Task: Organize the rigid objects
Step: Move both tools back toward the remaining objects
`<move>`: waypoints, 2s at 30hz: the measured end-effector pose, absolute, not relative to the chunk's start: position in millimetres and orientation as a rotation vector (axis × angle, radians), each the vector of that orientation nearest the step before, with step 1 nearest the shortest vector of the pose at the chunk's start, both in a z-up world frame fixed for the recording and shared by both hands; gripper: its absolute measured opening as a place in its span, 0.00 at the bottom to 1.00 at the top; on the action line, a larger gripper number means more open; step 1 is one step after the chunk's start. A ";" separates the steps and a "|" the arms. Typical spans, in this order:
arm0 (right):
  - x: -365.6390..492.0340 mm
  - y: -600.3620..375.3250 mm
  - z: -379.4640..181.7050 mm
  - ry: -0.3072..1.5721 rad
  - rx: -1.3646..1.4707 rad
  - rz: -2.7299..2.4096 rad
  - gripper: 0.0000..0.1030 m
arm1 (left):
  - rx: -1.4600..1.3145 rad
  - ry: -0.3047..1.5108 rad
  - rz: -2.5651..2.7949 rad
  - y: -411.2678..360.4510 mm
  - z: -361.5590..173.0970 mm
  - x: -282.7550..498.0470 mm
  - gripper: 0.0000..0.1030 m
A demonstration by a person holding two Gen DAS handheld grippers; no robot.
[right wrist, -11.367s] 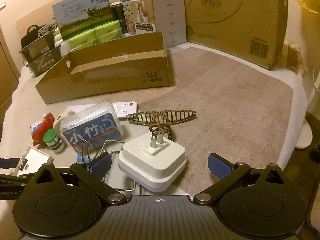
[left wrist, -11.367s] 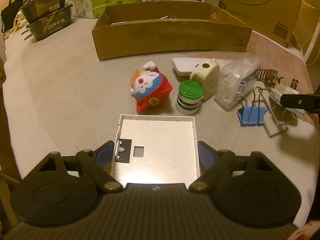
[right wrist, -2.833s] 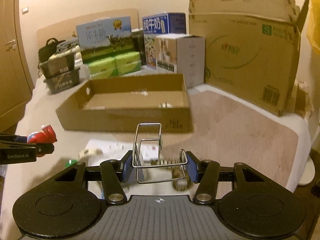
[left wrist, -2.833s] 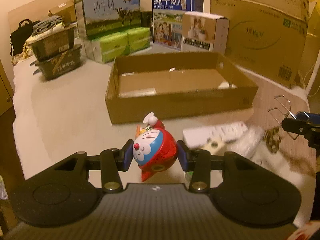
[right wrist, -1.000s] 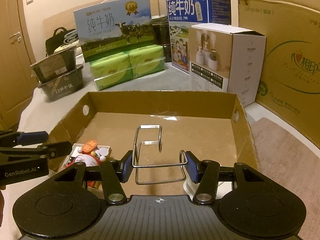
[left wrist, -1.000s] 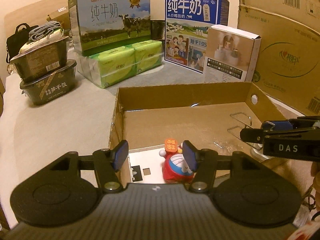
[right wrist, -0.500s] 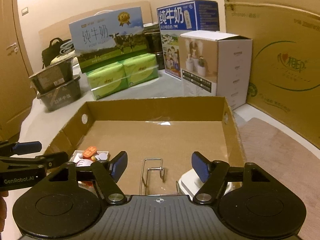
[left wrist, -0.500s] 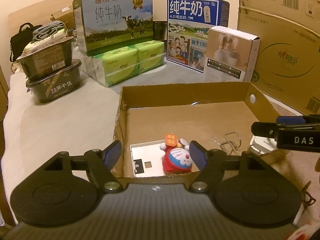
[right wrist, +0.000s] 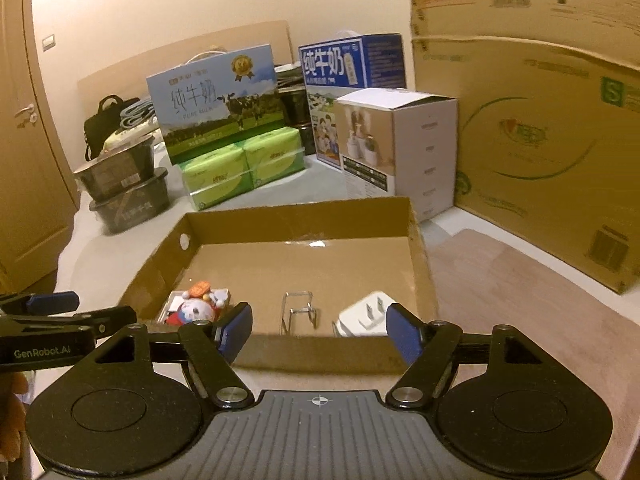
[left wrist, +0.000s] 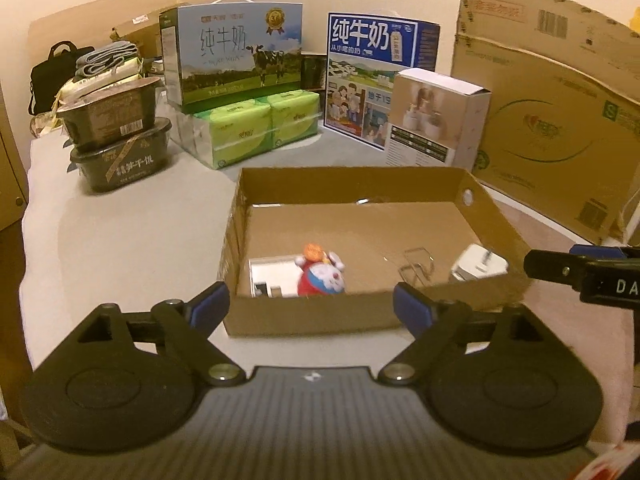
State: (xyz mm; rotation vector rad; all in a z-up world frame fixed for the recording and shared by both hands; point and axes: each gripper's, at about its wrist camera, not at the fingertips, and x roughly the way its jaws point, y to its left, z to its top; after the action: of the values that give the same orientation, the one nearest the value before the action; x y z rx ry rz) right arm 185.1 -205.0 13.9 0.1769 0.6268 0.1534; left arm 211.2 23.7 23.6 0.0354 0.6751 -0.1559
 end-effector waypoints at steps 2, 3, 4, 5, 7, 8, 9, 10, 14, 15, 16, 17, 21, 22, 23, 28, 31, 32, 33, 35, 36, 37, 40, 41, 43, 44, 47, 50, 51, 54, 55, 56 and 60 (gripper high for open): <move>172.5 -208.0 16.0 0.628 0.188 0.151 0.72 | 0.026 0.675 -0.158 22.4 23.8 200.3 0.90; 165.9 -209.3 16.8 0.626 0.186 0.147 0.72 | 0.025 0.675 -0.158 21.3 23.8 194.3 0.90; 159.5 -210.5 18.0 0.623 0.183 0.143 0.72 | 0.026 0.675 -0.157 20.2 23.8 188.1 0.90; 153.0 -211.8 18.5 0.621 0.181 0.141 0.73 | 0.027 0.675 -0.157 19.3 24.1 183.4 0.91; 139.3 -214.6 18.6 0.618 0.173 0.133 0.73 | 0.021 0.671 -0.151 17.8 23.5 171.1 0.93; 133.2 -216.3 18.5 0.616 0.170 0.127 0.73 | 0.018 0.671 -0.151 17.7 23.0 166.8 0.93; 126.7 -218.0 18.1 0.615 0.168 0.123 0.73 | 0.014 0.672 -0.149 17.8 22.1 161.8 0.94; 120.9 -219.5 17.8 0.616 0.166 0.119 0.73 | 0.011 0.674 -0.146 17.4 21.2 155.9 0.94; 97.2 -225.9 12.7 0.620 0.158 0.092 0.74 | 0.008 0.676 -0.134 18.2 18.2 138.8 0.94; 90.3 -227.2 10.4 0.625 0.161 0.083 0.74 | 0.008 0.678 -0.131 18.6 17.1 135.0 0.94; 84.6 -228.1 8.0 0.632 0.165 0.078 0.74 | 0.006 0.680 -0.128 19.5 15.9 130.3 0.94; 79.4 -229.2 5.9 0.638 0.170 0.076 0.74 | 0.003 0.682 -0.125 20.6 15.1 127.0 0.94; 57.3 -227.6 -3.6 0.658 0.181 0.060 0.74 | -0.009 0.696 -0.114 26.0 9.7 111.2 0.94; 53.1 -226.2 -5.5 0.662 0.184 0.056 0.74 | -0.007 0.700 -0.115 27.0 8.1 107.0 0.94; 49.4 -224.8 -7.3 0.665 0.188 0.053 0.74 | -0.004 0.705 -0.116 27.7 6.4 103.1 0.94; 32.3 -215.8 -15.6 0.669 0.206 0.037 0.74 | 0.011 0.726 -0.118 29.1 -2.6 90.5 0.94; 28.6 -208.4 -18.8 0.676 0.200 0.042 0.74 | 0.023 0.737 -0.120 30.0 -8.9 85.9 0.94; 27.9 -206.0 -19.6 0.680 0.198 0.044 0.74 | 0.020 0.740 -0.123 30.2 -10.1 85.4 0.94; 27.0 -203.8 -20.7 0.682 0.198 0.046 0.74 | 0.019 0.743 -0.124 30.6 -11.2 84.5 0.94; 25.7 -199.1 -21.9 0.684 0.194 0.051 0.74 | 0.023 0.745 -0.125 30.9 -13.4 83.6 0.94; 25.9 -196.4 -23.4 0.687 0.191 0.053 0.74 | 0.023 0.747 -0.127 31.2 -14.7 83.0 0.94; 26.2 -194.5 -24.6 0.690 0.191 0.056 0.74 | 0.023 0.750 -0.127 31.7 -15.7 82.9 0.94; 26.8 -188.5 -29.8 0.703 0.189 0.062 0.74 | 0.021 0.763 -0.129 32.8 -19.8 84.4 0.94; 26.8 -186.4 -31.9 0.707 0.190 0.064 0.74 | 0.021 0.767 -0.130 33.0 -21.2 84.8 0.94; 27.9 -183.8 -35.5 0.713 0.192 0.064 0.74 | 0.026 0.773 -0.132 33.6 -24.3 85.5 0.94; 28.4 -182.5 -37.5 0.718 0.193 0.064 0.74 | 0.025 0.777 -0.133 33.2 -25.6 86.5 0.94; 30.6 -179.2 -42.9 0.734 0.195 0.066 0.74 | 0.022 0.784 -0.132 35.1 -29.1 89.0 0.94; 32.9 -177.0 -46.5 0.743 0.199 0.064 0.74 | 0.022 0.795 -0.133 37.1 -33.8 91.5 0.94; 34.1 -176.4 -47.5 0.745 0.201 0.063 0.74 | 0.022 0.798 -0.134 37.3 -35.2 92.3 0.94; 36.7 -173.8 -50.3 0.749 0.198 0.060 0.74 | 0.025 0.807 -0.137 38.5 -39.1 93.9 0.94; 37.5 -172.8 -51.3 0.749 0.196 0.058 0.74 | 0.028 0.809 -0.137 39.0 -40.3 94.4 0.94; 38.3 -171.4 -52.6 0.748 0.192 0.055 0.74 | 0.031 0.811 -0.139 39.6 -41.5 94.9 0.94; 43.8 -164.8 -60.7 0.758 0.184 0.061 0.74 | 0.036 0.820 -0.144 41.5 -46.9 98.0 0.94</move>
State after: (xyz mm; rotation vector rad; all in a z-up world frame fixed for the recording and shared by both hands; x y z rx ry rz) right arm 43.8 -164.8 -60.7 0.1840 0.7585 0.0607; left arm 98.0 41.5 -46.9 0.0360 0.8202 -0.1444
